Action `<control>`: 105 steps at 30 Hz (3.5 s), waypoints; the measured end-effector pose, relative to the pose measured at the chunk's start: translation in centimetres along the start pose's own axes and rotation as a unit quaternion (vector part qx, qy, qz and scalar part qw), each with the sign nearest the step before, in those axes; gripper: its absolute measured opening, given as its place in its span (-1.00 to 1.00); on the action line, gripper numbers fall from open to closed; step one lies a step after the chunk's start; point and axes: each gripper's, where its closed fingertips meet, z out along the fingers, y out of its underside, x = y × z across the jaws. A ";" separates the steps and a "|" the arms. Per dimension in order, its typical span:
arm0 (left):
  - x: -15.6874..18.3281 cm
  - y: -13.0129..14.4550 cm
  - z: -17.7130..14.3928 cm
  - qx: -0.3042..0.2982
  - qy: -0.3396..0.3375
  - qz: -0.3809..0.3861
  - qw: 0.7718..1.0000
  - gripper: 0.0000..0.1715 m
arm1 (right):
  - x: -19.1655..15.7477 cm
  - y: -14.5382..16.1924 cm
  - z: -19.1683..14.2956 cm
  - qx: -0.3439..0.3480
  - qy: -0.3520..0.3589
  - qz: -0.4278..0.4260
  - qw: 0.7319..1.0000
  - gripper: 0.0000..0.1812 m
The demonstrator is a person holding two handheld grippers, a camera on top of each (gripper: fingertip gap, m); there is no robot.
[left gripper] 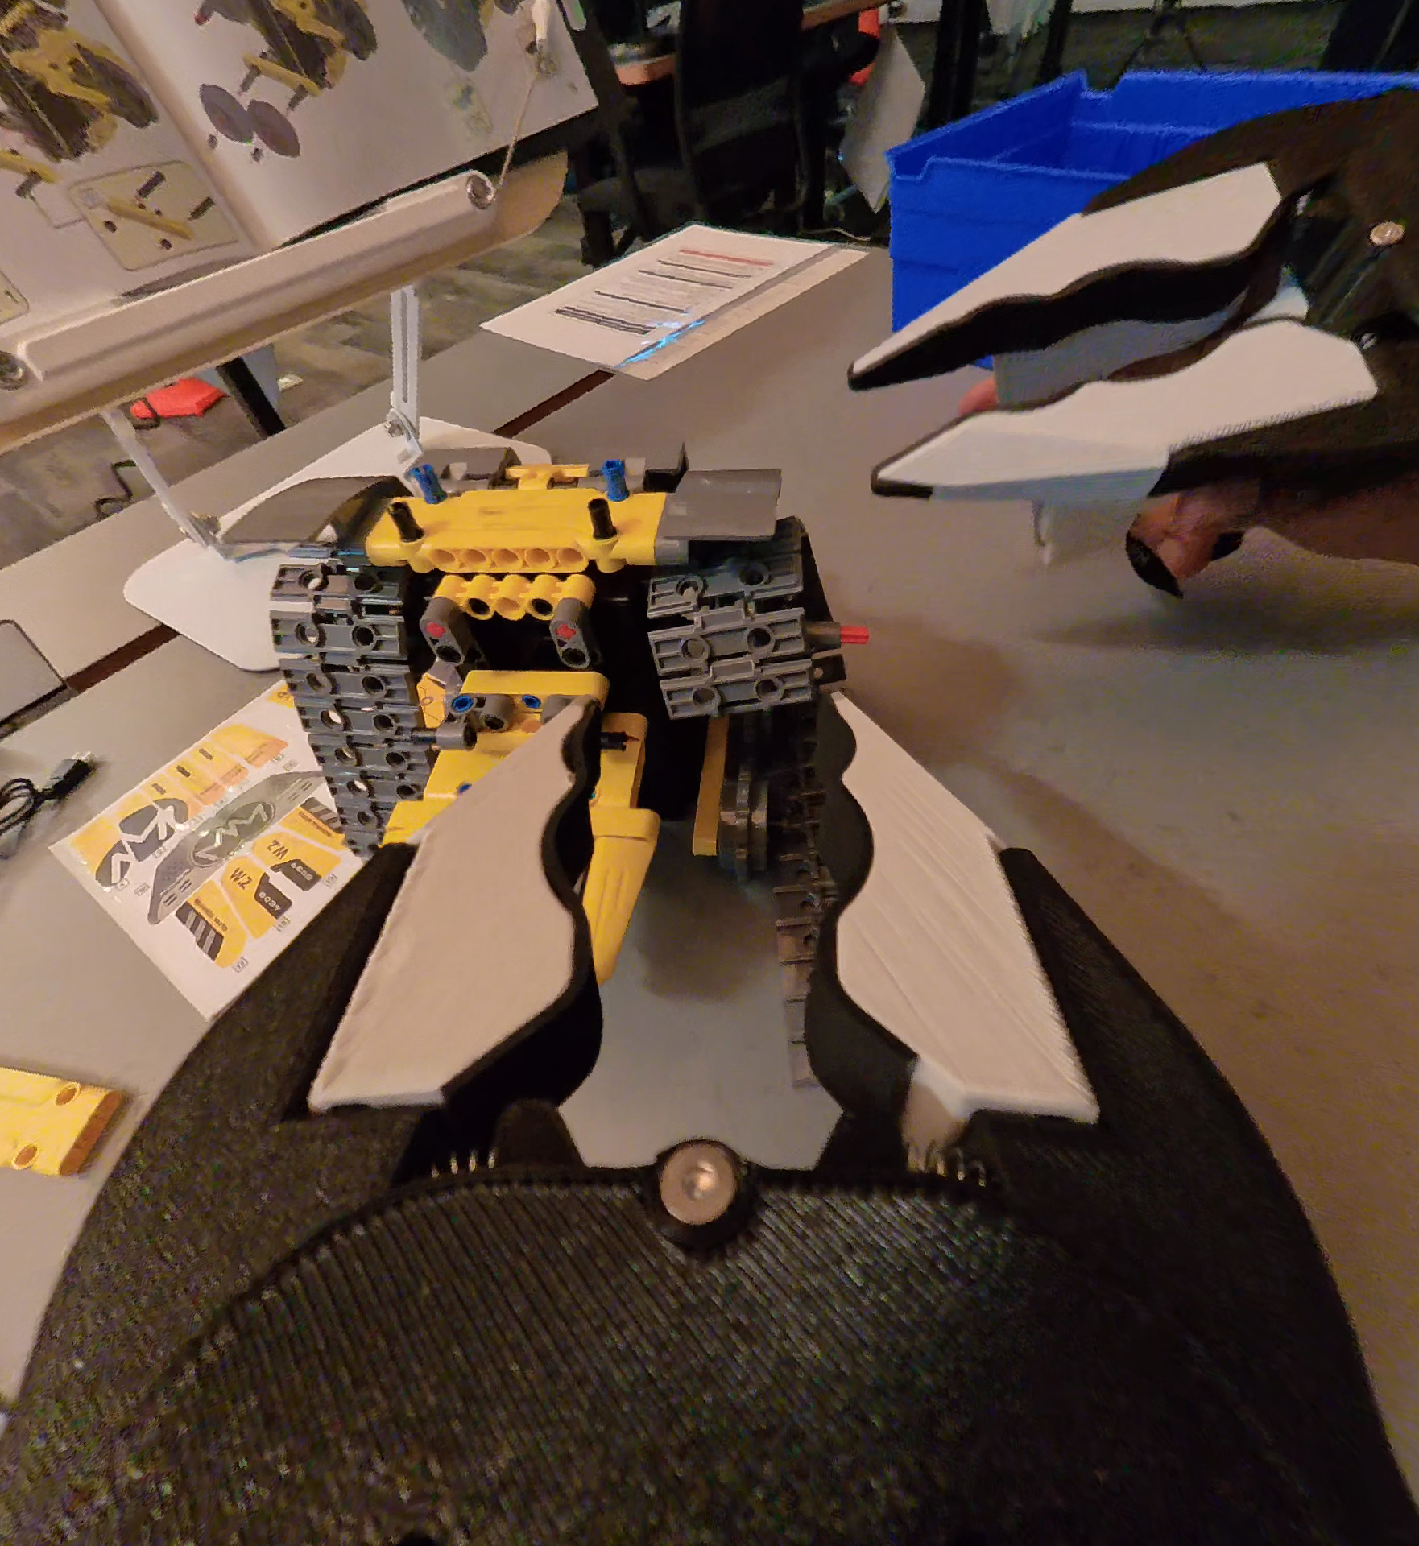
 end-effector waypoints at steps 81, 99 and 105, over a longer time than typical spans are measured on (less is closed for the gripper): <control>3.3 9.1 0.5 -0.200 -0.009 -0.035 0.979 -0.31 | -4.3 -4.4 4.6 -0.057 -0.011 -0.445 0.894 -0.99; 3.1 9.4 0.4 -0.205 0.008 -0.071 0.976 -0.51 | -4.0 -4.7 4.1 -0.044 -0.013 -0.414 0.909 -0.99; 2.5 9.6 0.0 -0.204 0.009 -0.080 0.976 -0.58 | -4.3 -4.2 3.6 -0.035 -0.017 -0.414 0.909 -0.97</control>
